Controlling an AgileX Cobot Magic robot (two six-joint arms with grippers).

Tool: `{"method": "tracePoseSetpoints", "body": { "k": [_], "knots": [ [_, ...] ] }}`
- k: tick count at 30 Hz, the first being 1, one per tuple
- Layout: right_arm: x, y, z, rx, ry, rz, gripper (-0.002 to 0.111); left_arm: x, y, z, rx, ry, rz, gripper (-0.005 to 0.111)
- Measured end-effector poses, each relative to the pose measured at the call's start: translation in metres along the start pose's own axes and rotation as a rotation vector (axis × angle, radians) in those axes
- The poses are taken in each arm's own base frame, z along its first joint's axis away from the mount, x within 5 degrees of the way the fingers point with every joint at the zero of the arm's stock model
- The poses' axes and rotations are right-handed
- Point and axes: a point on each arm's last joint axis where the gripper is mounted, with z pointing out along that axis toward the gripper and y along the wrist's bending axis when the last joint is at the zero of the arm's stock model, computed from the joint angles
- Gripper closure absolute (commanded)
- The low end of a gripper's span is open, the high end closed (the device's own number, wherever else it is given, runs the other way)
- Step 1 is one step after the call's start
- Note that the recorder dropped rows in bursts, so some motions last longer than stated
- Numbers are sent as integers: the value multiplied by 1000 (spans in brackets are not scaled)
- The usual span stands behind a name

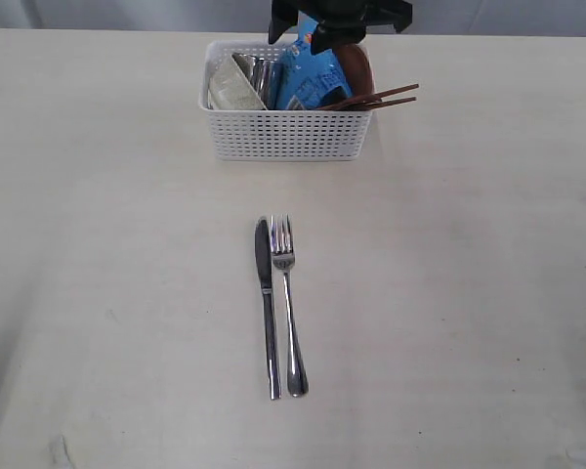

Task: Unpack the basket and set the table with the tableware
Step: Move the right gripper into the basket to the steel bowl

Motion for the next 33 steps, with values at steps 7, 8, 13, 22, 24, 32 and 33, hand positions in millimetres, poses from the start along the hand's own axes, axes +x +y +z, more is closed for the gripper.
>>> {"method": "tracePoseSetpoints", "body": {
  "k": [7, 8, 13, 22, 24, 32, 33],
  "knots": [
    [-7, 12, 45, -104, 30, -105, 59, 0, 0, 0, 0, 0, 0, 107],
    [-9, 13, 51, -110, 29, -127, 59, 0, 0, 0, 0, 0, 0, 107],
    [-14, 14, 70, -119, 27, -181, 59, 0, 0, 0, 0, 0, 0, 107],
    [-10, 18, 86, -200, 57, -223, 59, 0, 0, 0, 0, 0, 0, 107],
    [-9, 17, 88, -202, 62, -228, 59, 0, 0, 0, 0, 0, 0, 107],
    [-4, 14, 98, -198, 90, -257, 59, 0, 0, 0, 0, 0, 0, 107],
    [-3, 14, 98, -198, 95, -267, 59, 0, 0, 0, 0, 0, 0, 107]
  ]
}}
